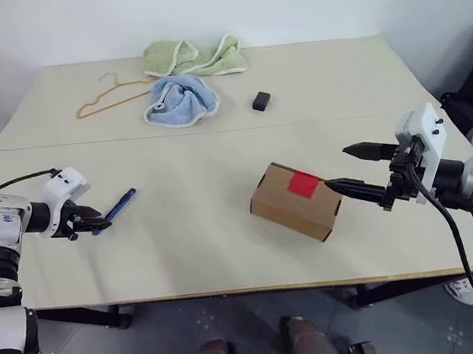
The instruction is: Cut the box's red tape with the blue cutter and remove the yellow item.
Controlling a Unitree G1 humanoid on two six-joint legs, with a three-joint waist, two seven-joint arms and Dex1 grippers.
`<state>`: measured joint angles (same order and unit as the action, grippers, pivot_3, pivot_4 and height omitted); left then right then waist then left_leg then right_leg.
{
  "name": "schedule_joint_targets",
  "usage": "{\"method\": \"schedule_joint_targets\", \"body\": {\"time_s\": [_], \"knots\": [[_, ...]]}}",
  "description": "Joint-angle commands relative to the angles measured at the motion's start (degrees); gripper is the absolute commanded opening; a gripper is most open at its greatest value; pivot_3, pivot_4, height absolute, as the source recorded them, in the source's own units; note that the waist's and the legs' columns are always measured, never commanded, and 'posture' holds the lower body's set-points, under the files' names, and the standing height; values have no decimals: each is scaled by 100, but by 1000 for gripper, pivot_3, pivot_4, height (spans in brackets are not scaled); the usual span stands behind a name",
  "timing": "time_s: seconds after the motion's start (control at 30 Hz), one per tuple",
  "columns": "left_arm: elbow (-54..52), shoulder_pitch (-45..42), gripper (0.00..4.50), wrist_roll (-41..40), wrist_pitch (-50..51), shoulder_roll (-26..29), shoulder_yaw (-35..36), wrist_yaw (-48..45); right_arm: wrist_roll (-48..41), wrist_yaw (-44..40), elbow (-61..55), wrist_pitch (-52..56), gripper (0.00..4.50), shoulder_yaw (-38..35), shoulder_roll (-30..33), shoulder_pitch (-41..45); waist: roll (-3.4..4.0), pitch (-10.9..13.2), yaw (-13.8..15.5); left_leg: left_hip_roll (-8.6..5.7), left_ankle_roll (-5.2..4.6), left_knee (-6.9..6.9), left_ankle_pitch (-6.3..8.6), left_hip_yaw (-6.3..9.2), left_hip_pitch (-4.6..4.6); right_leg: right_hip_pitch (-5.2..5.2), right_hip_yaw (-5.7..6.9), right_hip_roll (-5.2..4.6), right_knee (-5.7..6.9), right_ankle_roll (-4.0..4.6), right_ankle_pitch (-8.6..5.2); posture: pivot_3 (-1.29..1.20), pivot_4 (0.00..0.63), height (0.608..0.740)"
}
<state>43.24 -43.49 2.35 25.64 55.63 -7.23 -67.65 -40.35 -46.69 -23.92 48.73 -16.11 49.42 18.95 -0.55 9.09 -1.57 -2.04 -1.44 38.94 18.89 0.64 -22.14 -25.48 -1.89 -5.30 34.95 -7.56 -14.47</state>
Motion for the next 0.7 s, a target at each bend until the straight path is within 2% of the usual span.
{"method": "schedule_joint_targets", "body": {"time_s": [0.03, 0.07, 0.33, 0.47, 0.53, 0.7], "knots": [[-80, 408, 1371, 100, 309, -38, -178, -156, 20, -6, -16, -136, 4500, -1, 62, 90, 10, -6, 1, 0, -1, 0, 1, 0, 1, 0, -1, 0, 0, 0, 0, 0, 150, 740], [-114, 426, 1110, 101, 338, -47, -162, -109, 20, -7, -11, -134, 4500, 6, 60, 99, 14, -8, 2, 0, -2, 0, 1, 0, 1, 0, -1, -1, 0, 0, 0, 0, 150, 740], [-464, 663, 1110, 67, 384, -19, -50, -153, 29, -23, 24, -135, 4500, 14, 82, 115, 24, -14, 1, -3, -5, 0, 3, -2, 2, 0, -2, -4, -1, 0, 0, 0, 150, 740], [-668, 760, 387, -4, 408, -2, 8, -243, 34, -6, 38, -145, 4500, 24, 69, 131, 27, -16, 2, -3, -5, 0, 3, -3, 2, 0, -2, -5, -1, 0, 0, 0, 150, 740], [-760, 782, 387, -4, 424, -3, 31, -221, 31, 4, 33, -145, 4500, 23, 63, 139, 28, -16, 3, -4, -5, 0, 3, -3, 2, 0, -2, -6, -2, 0, 0, 0, 150, 740], [-1904, 1243, 387, -244, 428, 54, -44, -693, -40, 80, -48, -70, 4500, 48, 43, 315, 35, -18, 7, -4, -7, -2, 4, -3, 1, 0, -17, -15, -5, 1, 0, 0, 150, 740]]}}
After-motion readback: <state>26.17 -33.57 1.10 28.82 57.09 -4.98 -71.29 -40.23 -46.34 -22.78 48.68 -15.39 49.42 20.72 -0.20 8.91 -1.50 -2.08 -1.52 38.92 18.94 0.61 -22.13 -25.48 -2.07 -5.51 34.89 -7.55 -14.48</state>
